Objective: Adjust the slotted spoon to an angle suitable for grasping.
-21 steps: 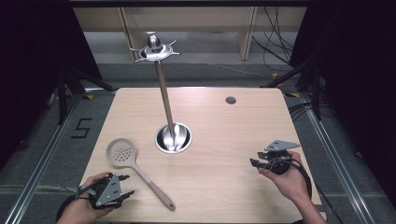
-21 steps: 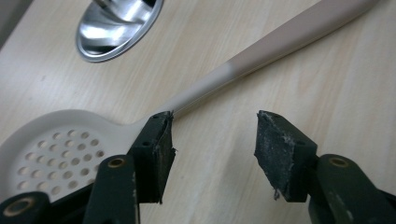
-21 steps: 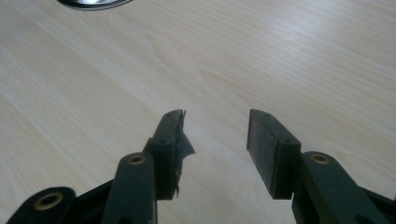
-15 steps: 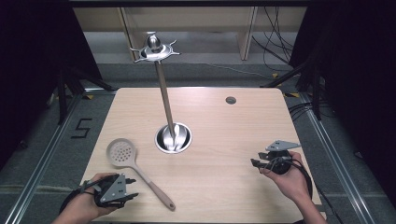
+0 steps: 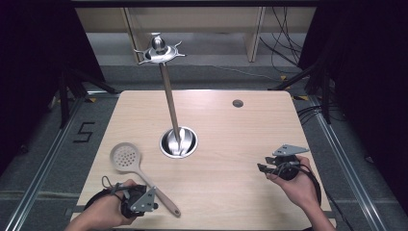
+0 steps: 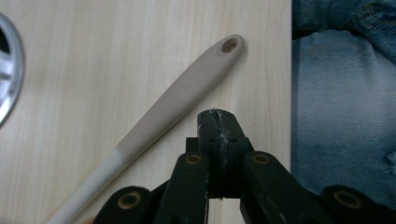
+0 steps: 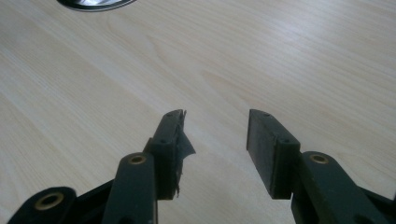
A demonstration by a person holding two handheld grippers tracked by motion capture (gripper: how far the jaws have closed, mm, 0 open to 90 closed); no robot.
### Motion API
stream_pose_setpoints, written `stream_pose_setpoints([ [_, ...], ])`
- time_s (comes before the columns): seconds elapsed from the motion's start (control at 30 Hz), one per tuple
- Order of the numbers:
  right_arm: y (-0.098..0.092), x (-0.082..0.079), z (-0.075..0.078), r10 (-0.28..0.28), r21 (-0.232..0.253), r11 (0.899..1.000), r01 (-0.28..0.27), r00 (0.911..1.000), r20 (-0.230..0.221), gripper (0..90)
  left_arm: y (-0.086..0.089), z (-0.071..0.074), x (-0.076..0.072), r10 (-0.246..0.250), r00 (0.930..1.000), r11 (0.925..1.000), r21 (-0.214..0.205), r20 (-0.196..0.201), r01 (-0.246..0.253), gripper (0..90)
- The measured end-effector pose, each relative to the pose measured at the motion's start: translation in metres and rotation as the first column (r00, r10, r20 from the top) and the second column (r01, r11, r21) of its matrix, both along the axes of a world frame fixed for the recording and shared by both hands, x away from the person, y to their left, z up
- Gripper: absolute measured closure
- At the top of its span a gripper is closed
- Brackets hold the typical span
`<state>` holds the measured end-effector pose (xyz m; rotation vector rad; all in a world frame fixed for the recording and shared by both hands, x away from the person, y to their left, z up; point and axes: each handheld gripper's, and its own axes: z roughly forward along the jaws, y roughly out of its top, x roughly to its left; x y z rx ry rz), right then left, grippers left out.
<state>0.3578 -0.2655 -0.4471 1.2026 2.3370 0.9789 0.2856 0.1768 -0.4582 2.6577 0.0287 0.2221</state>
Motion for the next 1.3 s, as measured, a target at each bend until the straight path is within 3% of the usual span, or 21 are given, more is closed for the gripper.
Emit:
stream_pose_setpoints([
  [0.17, -0.001, 0.002, -0.001, 0.017, -0.012, 1.000, -0.017, 0.9999, 0.001, 56.9, -0.021, -0.010, 0.001, -0.051, 0.9981, 0.9979, 0.039, -0.036, 0.052, 89.4],
  [0.27, 0.000, 0.000, 0.000, -0.006, 0.003, 1.000, 0.006, 0.9996, -0.028, 56.9, -0.035, -0.013, 0.001, -0.099, 0.9938, 0.9928, 0.064, -0.051, 0.102, 89.3],
  [0.3, -0.001, 0.000, 0.000, -0.007, 0.003, 1.000, 0.007, 0.9997, -0.022, 56.9, -0.041, -0.013, 0.003, -0.151, 0.9877, 0.9860, 0.066, -0.041, 0.153, 89.2],
  [0.33, -0.001, 0.000, 0.000, -0.007, 0.002, 1.000, 0.007, 0.9997, -0.024, 56.9, -0.043, -0.013, 0.002, -0.139, 0.9891, 0.9865, 0.081, -0.051, 0.142, 88.6],
  [0.47, -0.002, 0.000, 0.000, 0.004, -0.007, 1.000, -0.004, 0.9999, -0.011, 56.8, -0.047, -0.008, 0.010, -0.162, 0.9863, 0.9751, 0.148, -0.030, 0.165, 74.4],
  [0.6, -0.001, 0.001, 0.000, 0.012, -0.003, 1.000, -0.012, 0.9999, -0.009, 56.8, -0.044, 0.000, 0.025, -0.186, 0.9825, 0.9664, 0.179, -0.011, 0.185, 57.6],
  [0.63, 0.000, -0.001, 0.000, 0.001, 0.000, 1.000, -0.001, 0.9997, -0.025, 56.8, -0.043, 0.003, 0.031, -0.222, 0.9751, 0.9496, 0.228, 0.002, 0.216, 55.6],
  [0.7, 0.000, -0.001, 0.000, 0.001, 0.000, 1.000, -0.001, 0.9997, -0.026, 56.8, -0.041, 0.003, 0.035, -0.207, 0.9782, 0.9507, 0.235, -0.006, 0.203, 51.8],
  [0.73, -0.002, 0.001, -0.001, 0.020, -0.014, 1.000, -0.020, 0.9998, 0.001, 56.8, -0.038, 0.004, 0.044, -0.245, 0.9693, 0.9264, 0.292, -0.011, 0.238, 49.5],
  [0.8, -0.001, 0.000, -0.001, 0.013, -0.012, 1.000, -0.013, 0.9999, -0.011, 56.8, -0.035, 0.003, 0.054, -0.263, 0.9644, 0.9085, 0.331, -0.021, 0.255, 47.8],
  [0.87, -0.001, 0.000, -0.001, 0.013, -0.010, 1.000, -0.013, 0.9999, -0.007, 56.8, -0.032, 0.002, 0.063, -0.285, 0.9579, 0.8832, 0.379, -0.032, 0.276, 47.8],
  [0.9, -0.001, 0.000, -0.001, 0.013, -0.012, 1.000, -0.014, 0.9998, -0.012, 56.8, -0.031, 0.001, 0.066, -0.282, 0.9587, 0.8822, 0.383, -0.038, 0.275, 48.1],
  [0.97, -0.001, 0.000, -0.001, 0.013, -0.011, 1.000, -0.013, 0.9998, -0.011, 56.7, -0.029, 0.001, 0.072, -0.302, 0.9523, 0.8599, 0.419, -0.042, 0.292, 49.6],
  [1.0, -0.002, 0.001, -0.001, 0.020, -0.013, 1.000, -0.020, 0.9998, -0.002, 56.8, -0.029, -0.001, 0.073, -0.290, 0.9560, 0.8682, 0.408, -0.045, 0.283, 50.5],
  [1.03, -0.002, 0.002, -0.001, 0.024, -0.015, 1.000, -0.024, 0.9997, 0.004, 56.8, -0.029, -0.001, 0.075, -0.311, 0.9490, 0.8515, 0.429, -0.050, 0.302, 51.1],
  [1.07, -0.001, 0.000, -0.001, 0.010, -0.007, 1.000, -0.011, 0.9999, -0.013, 56.8, -0.029, -0.003, 0.075, -0.298, 0.9532, 0.8639, 0.410, -0.054, 0.293, 51.4],
  [1.13, 0.000, 0.000, -0.001, 0.012, -0.007, 1.000, -0.012, 0.9998, -0.015, 56.7, -0.031, -0.004, 0.077, -0.325, 0.9435, 0.8435, 0.432, -0.062, 0.319, 52.4],
  [1.17, 0.000, 0.000, -0.001, 0.012, -0.007, 1.000, -0.012, 0.9998, -0.016, 56.7, -0.030, -0.008, 0.076, -0.310, 0.9478, 0.8589, 0.406, -0.073, 0.312, 53.2],
  [1.2, 0.000, 0.000, -0.001, 0.013, -0.009, 1.000, -0.013, 0.9998, -0.014, 56.7, -0.031, -0.009, 0.077, -0.323, 0.9431, 0.8481, 0.418, -0.078, 0.325, 53.9],
  [1.23, 0.000, 0.000, -0.001, 0.013, -0.009, 1.000, -0.013, 0.9998, -0.014, 56.7, -0.033, -0.008, 0.079, -0.359, 0.9299, 0.8178, 0.453, -0.079, 0.355, 54.7],
  [1.3, 0.000, 0.000, -0.001, 0.013, -0.009, 1.000, -0.013, 0.9998, -0.013, 56.7, -0.032, -0.012, 0.078, -0.341, 0.9359, 0.8396, 0.419, -0.089, 0.346, 56.4],
])
